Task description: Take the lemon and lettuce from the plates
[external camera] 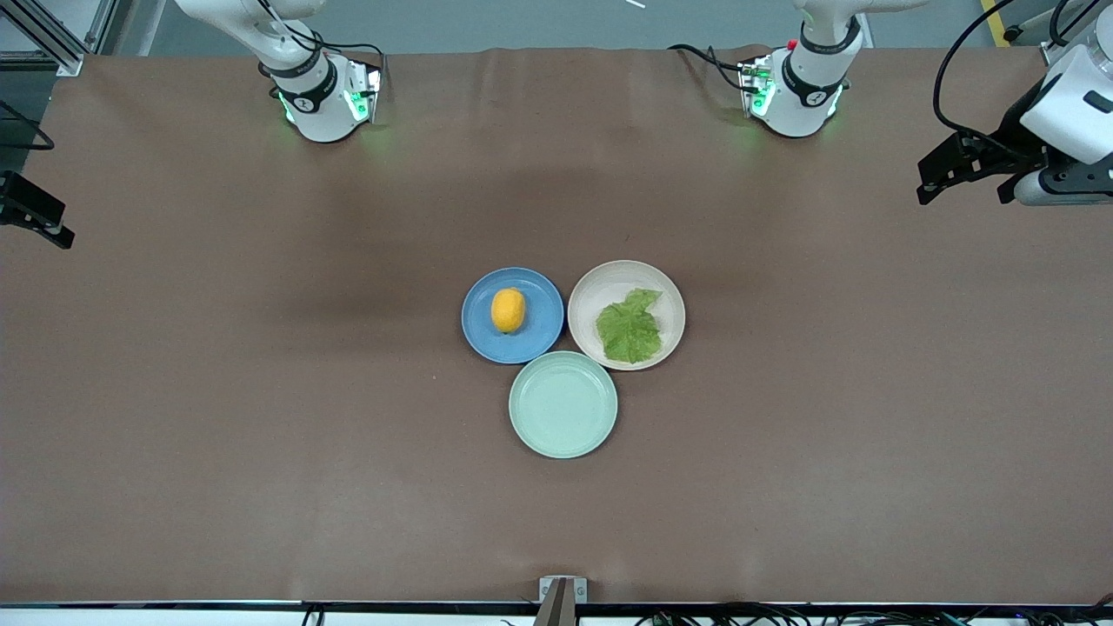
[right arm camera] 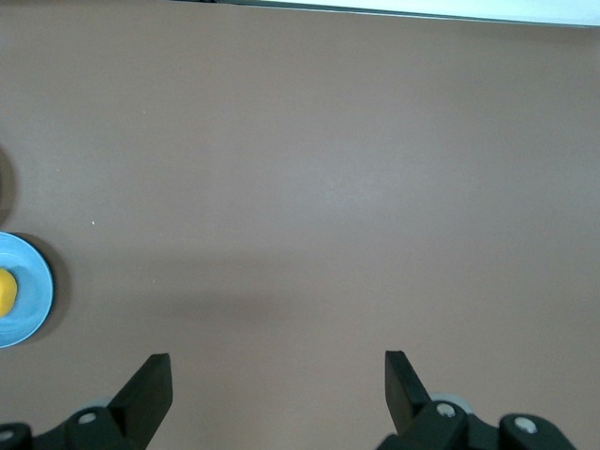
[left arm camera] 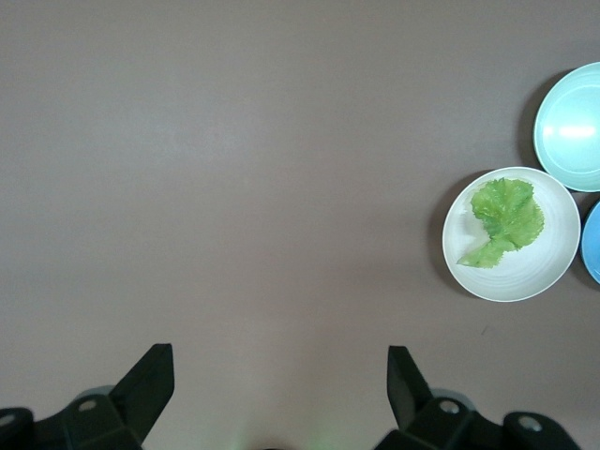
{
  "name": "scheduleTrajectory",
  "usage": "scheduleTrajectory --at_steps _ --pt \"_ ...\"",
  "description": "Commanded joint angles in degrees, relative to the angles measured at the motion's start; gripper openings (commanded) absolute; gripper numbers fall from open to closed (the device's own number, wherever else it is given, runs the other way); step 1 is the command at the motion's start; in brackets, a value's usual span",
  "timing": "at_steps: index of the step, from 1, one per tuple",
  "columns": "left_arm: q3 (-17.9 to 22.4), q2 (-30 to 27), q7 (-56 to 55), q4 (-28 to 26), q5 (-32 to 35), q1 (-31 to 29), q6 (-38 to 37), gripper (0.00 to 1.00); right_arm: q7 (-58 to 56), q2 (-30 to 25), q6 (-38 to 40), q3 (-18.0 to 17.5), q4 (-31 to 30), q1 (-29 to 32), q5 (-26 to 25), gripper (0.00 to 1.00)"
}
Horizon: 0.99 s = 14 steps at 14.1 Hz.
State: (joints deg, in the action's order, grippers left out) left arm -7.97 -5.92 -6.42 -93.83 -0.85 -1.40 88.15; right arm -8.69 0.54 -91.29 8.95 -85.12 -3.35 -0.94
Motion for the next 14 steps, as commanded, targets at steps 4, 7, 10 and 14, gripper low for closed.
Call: scheduleTrajectory --at_steps 4,7,10,14 --pt "0.05 0.46 0.36 1.37 1.2 -0.36 -1.76 1.0 -0.27 0.51 0.67 0.01 1.19 -0.07 -0.03 1.0" --pt "-0.03 3.71 1.05 5.75 2.51 -2.2 -4.55 1.0 -0.27 0.51 0.5 -0.07 1.19 -0.16 0.06 1.0" --pt "-0.12 5.74 0.45 5.42 2.69 -1.59 -5.54 1.0 0.08 0.51 0.5 -0.07 1.27 -2.96 -0.03 1.0" --pt "-0.91 8.46 -7.43 3.13 2.17 -0.8 -5.54 1.0 2.18 1.65 0.41 -0.07 1.19 -11.31 0.06 1.0"
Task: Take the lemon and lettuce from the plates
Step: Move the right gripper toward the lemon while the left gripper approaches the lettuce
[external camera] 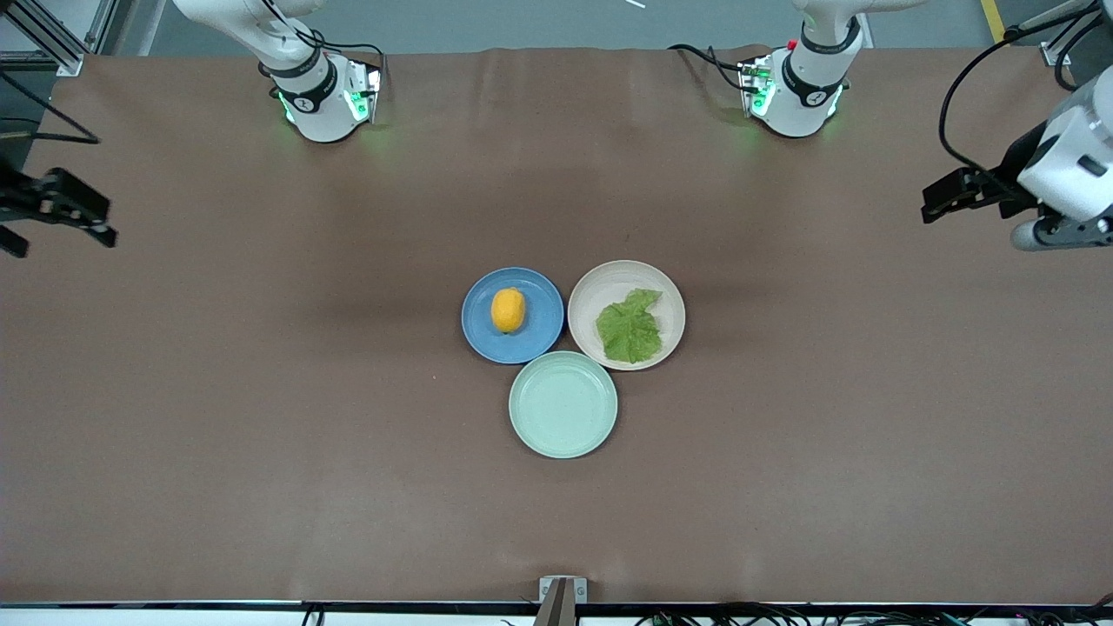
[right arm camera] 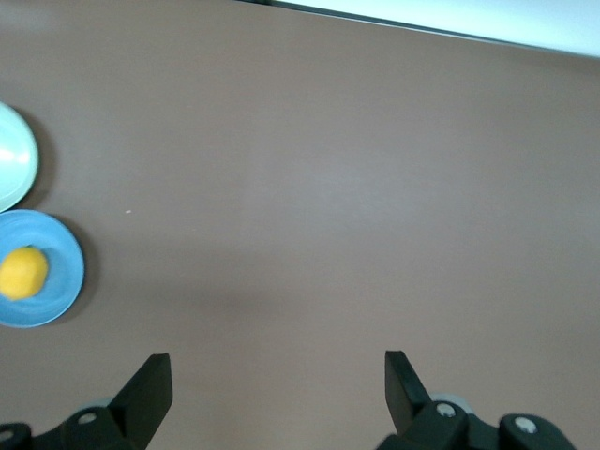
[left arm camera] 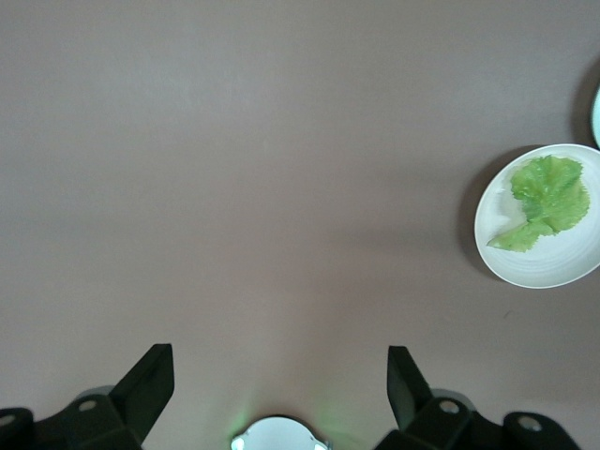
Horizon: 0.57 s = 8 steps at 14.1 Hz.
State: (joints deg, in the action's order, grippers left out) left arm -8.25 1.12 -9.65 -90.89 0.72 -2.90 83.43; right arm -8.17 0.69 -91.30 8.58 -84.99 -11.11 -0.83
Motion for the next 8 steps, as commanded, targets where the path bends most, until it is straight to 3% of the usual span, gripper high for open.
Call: scheduleTrajectory --at_steps 1,8 --pt "-1.49 3.0 -8.33 0.19 0.52 1.48 -0.55 1.0 4.36 2.38 0.25 0.3 1.05 -5.83 -0.05 1.0" --pt "-8.44 6.78 -35.22 -10.61 -0.19 3.42 15.25 1.0 10.18 7.65 1.13 0.3 0.18 -17.09 -0.93 1.0"
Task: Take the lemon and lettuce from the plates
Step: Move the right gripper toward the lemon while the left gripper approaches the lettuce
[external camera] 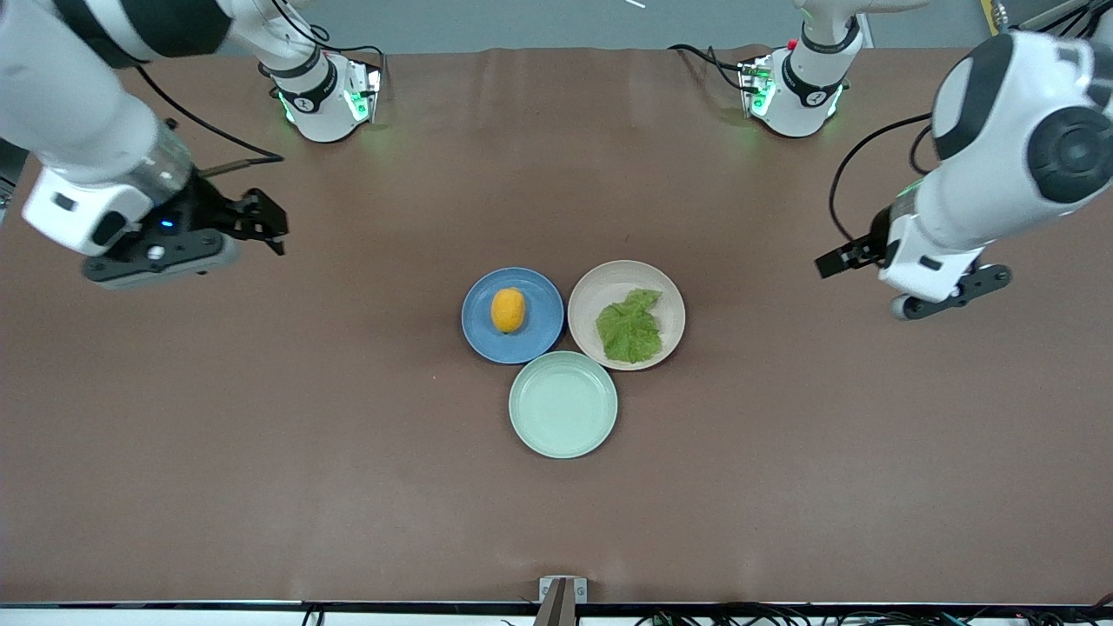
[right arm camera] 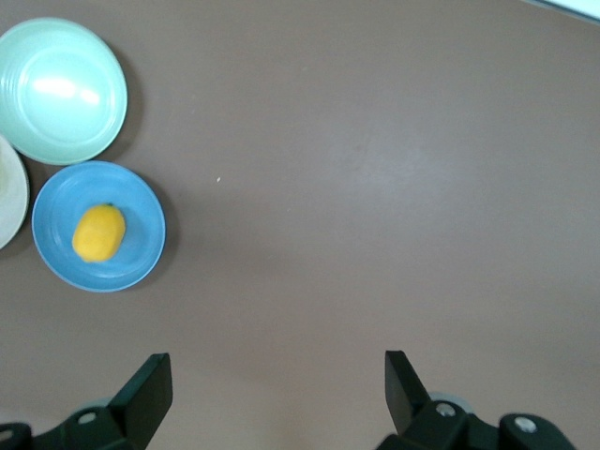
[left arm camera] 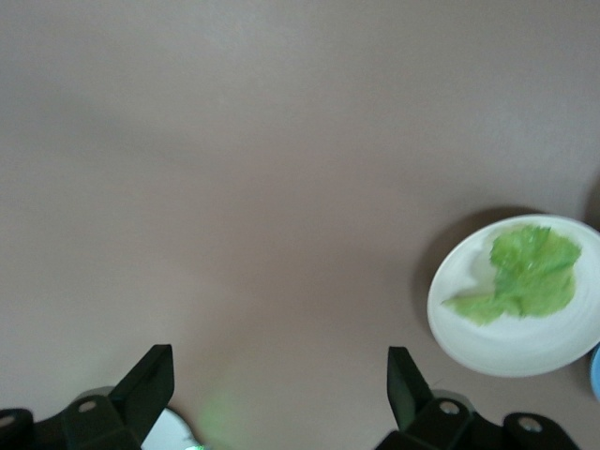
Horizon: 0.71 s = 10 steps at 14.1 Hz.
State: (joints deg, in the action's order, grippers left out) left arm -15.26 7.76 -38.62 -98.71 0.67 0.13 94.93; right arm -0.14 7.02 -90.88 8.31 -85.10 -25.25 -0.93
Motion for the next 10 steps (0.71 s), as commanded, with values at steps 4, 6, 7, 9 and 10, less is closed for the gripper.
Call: scheduleTrajectory --at_steps 4,6,7,9,10 --pt "-4.08 5.59 -26.21 -2.8 -0.15 3.64 8.76 1.0 5.68 7.81 -3.84 0.48 0.03 -9.19 0.3 1.0" --pt "-4.17 7.61 -32.54 -3.24 -0.23 5.4 11.4 0.99 7.51 9.06 -9.56 0.48 -4.08 -11.04 6.25 1.0" --pt "-4.17 8.93 -35.97 -3.59 -0.58 6.45 12.98 0.98 11.01 9.06 -13.33 0.48 -6.89 -11.4 9.16 1.0" --pt "-4.08 11.22 -46.84 -4.64 -0.59 9.26 18.24 0.98 18.12 9.15 -20.79 0.48 -12.69 -15.42 9.89 1.0" --pt "-4.08 12.53 -51.51 -4.91 -0.5 10.06 20.88 0.98 21.81 9.41 -25.36 0.48 -16.03 -16.92 9.89 1.0"
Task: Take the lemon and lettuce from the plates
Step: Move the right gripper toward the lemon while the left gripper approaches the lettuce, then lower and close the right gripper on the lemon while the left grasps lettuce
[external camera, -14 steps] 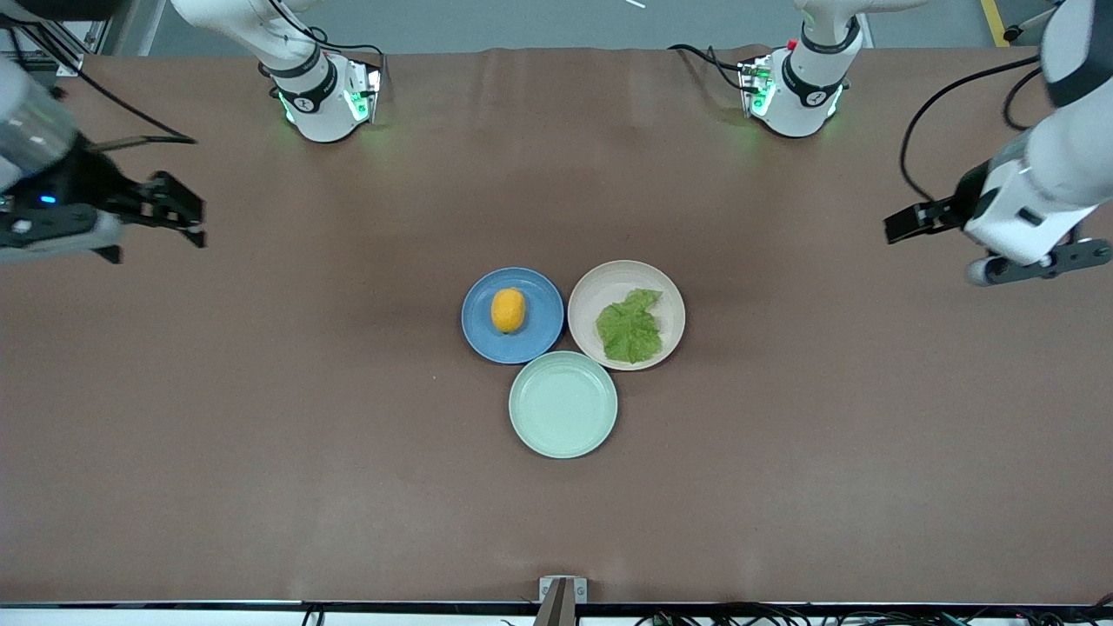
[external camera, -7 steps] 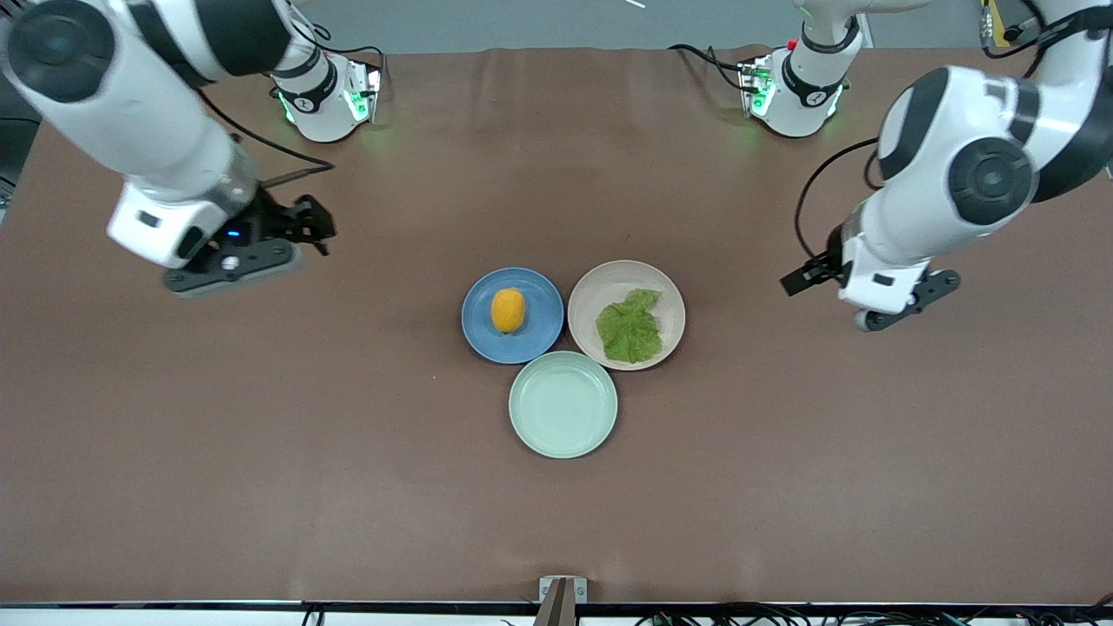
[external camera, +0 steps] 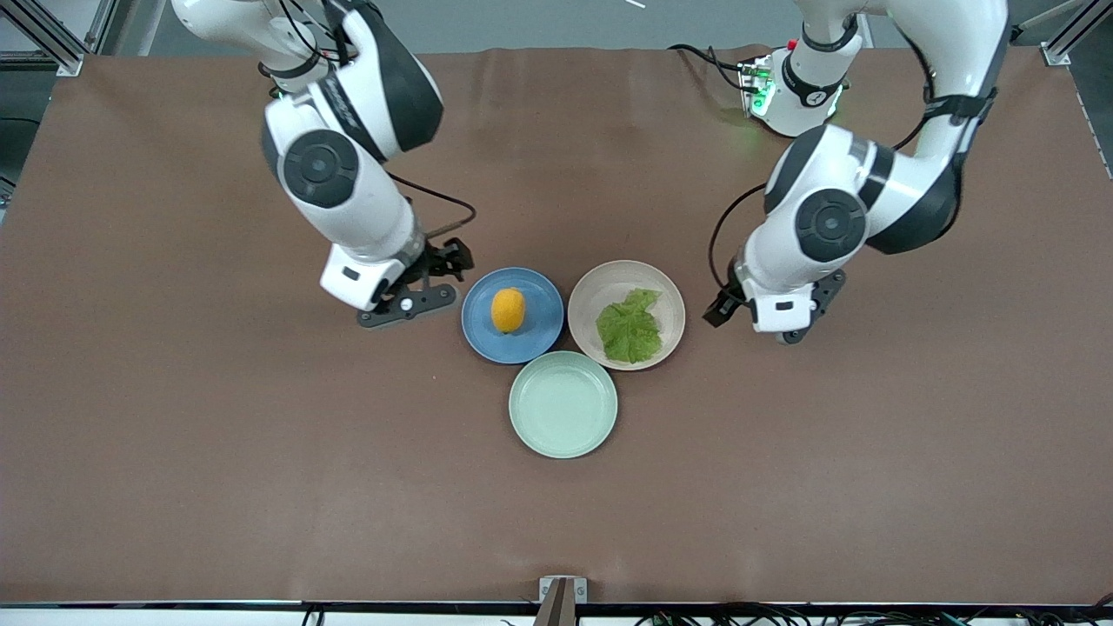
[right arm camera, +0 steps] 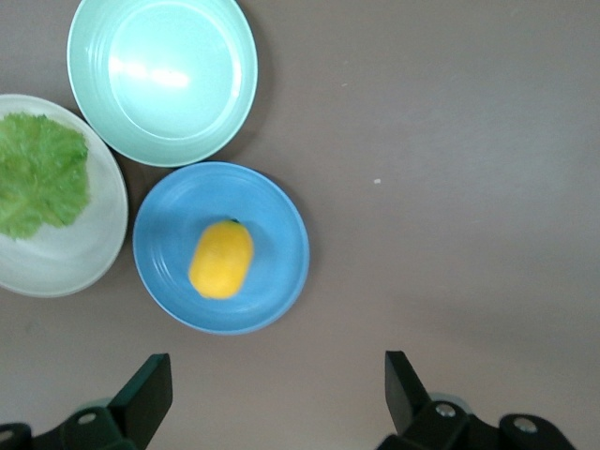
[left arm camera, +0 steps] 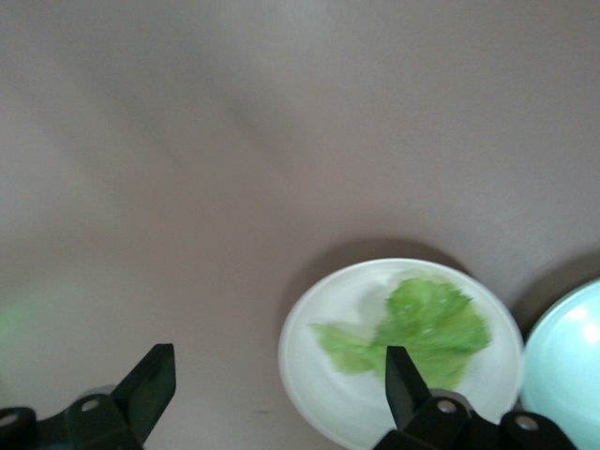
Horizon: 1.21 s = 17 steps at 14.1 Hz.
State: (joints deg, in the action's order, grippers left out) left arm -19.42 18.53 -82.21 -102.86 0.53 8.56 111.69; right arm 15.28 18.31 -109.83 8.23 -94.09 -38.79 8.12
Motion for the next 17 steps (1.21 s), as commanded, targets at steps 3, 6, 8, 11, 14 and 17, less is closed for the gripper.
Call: scheduleTrajectory --at_steps 3,6,8,11,14,17 --pt "0.26 5.02 -18.66 -3.12 0.7 5.31 11.15 0.95 13.71 1.09 -17.24 0.56 -13.48 -6.99 0.84 1.0" --pt "0.35 7.92 -29.82 -4.1 2.2 6.64 18.1 0.92 16.09 5.23 -20.07 0.56 -13.76 -8.31 0.93 1.0" --pt "0.35 10.11 -35.18 -4.1 3.24 7.87 21.79 0.89 17.33 7.25 -22.44 0.56 -13.84 -8.93 1.02 1.0" --pt "0.18 12.93 -42.32 -4.01 9.21 8.31 23.48 0.78 17.68 9.45 -24.99 0.47 -13.76 -9.02 1.2 1.0" --pt "0.18 14.95 -44.09 -3.92 11.07 8.93 25.15 0.71 17.68 10.51 -26.13 0.47 -13.76 -8.93 4.52 1.0" --pt "0.26 16.18 -44.09 -3.66 11.07 9.1 26.72 0.64 17.59 12.35 -28.6 0.47 -13.76 -9.11 6.12 1.0"
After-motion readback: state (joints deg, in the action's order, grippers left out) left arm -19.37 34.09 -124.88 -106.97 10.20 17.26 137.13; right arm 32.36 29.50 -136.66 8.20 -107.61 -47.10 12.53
